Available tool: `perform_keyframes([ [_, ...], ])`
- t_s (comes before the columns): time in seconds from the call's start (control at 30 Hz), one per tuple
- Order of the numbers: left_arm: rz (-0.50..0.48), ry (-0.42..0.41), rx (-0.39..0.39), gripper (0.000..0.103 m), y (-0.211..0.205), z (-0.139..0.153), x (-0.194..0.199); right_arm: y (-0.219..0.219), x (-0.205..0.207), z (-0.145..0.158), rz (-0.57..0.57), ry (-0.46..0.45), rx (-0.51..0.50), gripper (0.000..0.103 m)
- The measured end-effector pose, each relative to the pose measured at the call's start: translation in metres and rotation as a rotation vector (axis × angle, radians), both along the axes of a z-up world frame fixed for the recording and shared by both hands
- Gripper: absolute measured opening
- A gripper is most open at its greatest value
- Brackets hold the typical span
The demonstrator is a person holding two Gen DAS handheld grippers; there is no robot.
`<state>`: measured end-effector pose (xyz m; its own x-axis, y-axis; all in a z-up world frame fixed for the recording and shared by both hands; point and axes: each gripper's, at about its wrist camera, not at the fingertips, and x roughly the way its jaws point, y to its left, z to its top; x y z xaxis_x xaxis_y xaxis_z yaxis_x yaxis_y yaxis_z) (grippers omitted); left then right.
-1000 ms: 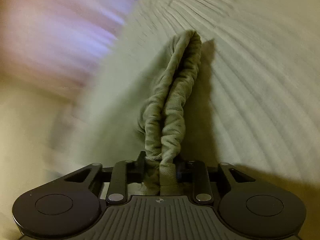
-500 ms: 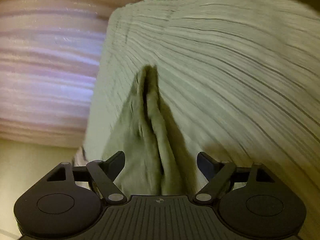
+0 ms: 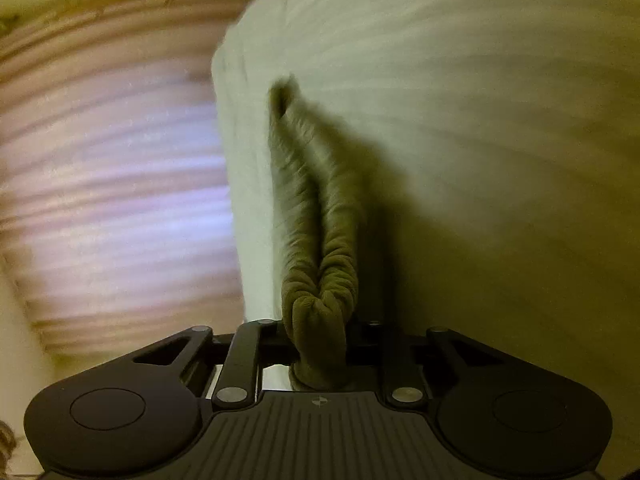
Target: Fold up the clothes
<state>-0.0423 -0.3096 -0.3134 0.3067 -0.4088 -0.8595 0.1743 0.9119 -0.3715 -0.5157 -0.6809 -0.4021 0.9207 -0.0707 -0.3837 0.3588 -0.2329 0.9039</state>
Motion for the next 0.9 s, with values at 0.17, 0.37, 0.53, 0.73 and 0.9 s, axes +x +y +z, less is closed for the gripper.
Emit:
perform_keyframes([
  [0.17,0.074,-0.052,0.031,0.026,0.069,0.004,0.018,0.009,-0.003,-0.007,-0.071,0.125,0.058,0.033],
  [0.37,0.263,-0.071,0.097,0.033,0.182,0.003,0.047,0.035,0.015,0.036,-0.100,0.294,-0.090,0.072],
  [0.53,0.433,-0.041,0.064,0.037,0.268,-0.011,0.073,0.073,0.033,0.040,-0.178,0.373,-0.140,0.072],
  [0.73,0.578,-0.010,-0.061,0.035,0.326,-0.050,0.115,0.096,0.049,0.031,-0.300,0.418,-0.157,0.071],
  [0.9,0.558,-0.020,-0.124,0.005,0.339,-0.058,0.133,0.083,0.061,0.056,-0.230,0.521,-0.200,0.010],
])
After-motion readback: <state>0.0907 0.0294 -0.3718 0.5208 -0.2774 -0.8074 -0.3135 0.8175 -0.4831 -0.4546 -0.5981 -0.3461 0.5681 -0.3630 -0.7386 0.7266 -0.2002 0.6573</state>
